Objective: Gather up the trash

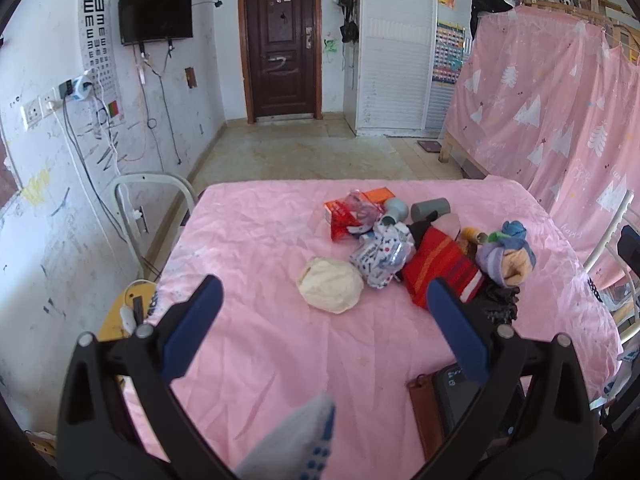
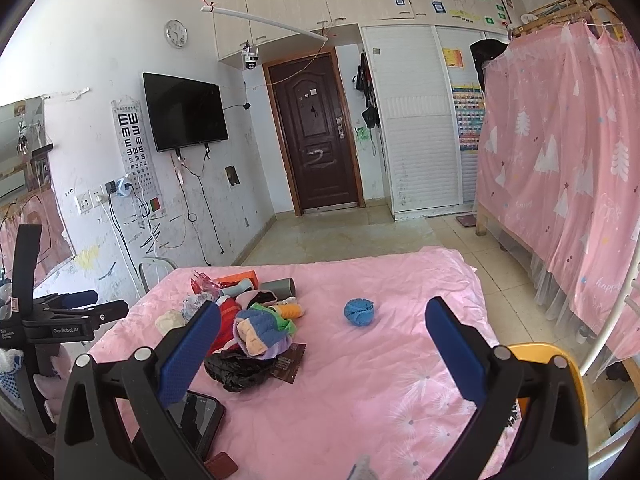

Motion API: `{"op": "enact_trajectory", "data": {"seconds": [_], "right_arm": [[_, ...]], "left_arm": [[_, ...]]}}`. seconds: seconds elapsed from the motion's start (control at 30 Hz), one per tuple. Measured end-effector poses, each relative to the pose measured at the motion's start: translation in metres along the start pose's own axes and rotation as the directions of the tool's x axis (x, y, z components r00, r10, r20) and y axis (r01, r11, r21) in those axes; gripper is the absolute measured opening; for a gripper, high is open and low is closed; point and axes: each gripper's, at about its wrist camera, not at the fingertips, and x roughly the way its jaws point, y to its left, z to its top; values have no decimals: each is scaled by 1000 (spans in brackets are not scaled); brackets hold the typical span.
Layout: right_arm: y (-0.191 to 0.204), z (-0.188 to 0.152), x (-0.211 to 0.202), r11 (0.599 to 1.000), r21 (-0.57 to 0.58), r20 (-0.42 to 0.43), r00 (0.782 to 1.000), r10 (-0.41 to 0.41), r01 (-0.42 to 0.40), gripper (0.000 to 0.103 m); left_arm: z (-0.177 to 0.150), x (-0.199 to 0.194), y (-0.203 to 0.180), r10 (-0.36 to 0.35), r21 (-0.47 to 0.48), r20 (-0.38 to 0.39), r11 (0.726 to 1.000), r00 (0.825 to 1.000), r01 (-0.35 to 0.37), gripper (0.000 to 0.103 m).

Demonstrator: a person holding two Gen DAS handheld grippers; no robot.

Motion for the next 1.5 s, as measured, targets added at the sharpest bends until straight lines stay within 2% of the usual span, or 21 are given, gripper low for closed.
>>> {"op": "enact_trajectory", "data": {"seconds": [0.13,0.27,0.47,0.7,0.77,0.93,1.0,1.03,1.1,1.17,1.27,1.3,1.37,1.5], "right_arm": [[5,3,19,1000,-24,-41,999,-8,7,92],[8,4,36,999,-33,-85,996,21,-23,92],[18,2,63,995,-34,-151,984,92,-98,92],[35,1,86,981,-65,-229,959,166,-185,92],[38,1,91,979,-67,-239,956,171,-192,91],[40,-4,107,981,-54,-271,948,166,-187,89],[40,-6,113,981,-52,-284,945,165,-187,82],[40,-7,115,981,-52,-288,944,164,-186,79],[38,-9,119,983,-51,-304,940,153,-176,58],[37,-12,123,983,-44,-325,933,154,-177,46],[33,-16,129,983,-31,-344,925,159,-181,22],[30,-17,128,984,-18,-338,927,159,-176,17],[27,-13,121,984,-5,-308,936,168,-179,11],[16,-3,105,985,16,-251,953,171,-173,9]], "left_arm": [[4,12,10,11,-17,-21,1000,1000,-12,98],[9,33,17,4,-26,-56,1000,998,-5,98],[18,64,0,-7,22,-106,1000,994,10,97],[4,85,-5,-53,62,-174,996,983,64,80],[0,91,-5,-56,67,-190,995,980,70,70],[0,98,-2,-49,64,-184,996,982,61,67],[-2,100,-2,-54,62,-184,996,982,66,62],[-2,101,-2,-51,62,-187,996,981,64,55],[-2,102,0,-54,54,-184,996,982,65,54],[-2,102,-1,-57,47,-181,997,982,67,52],[-2,100,3,-66,18,-171,997,983,70,52],[-2,97,5,-61,9,-162,998,985,63,52],[-1,88,7,-54,7,-145,998,988,56,52],[5,65,6,-29,25,-99,999,995,32,52]]}}
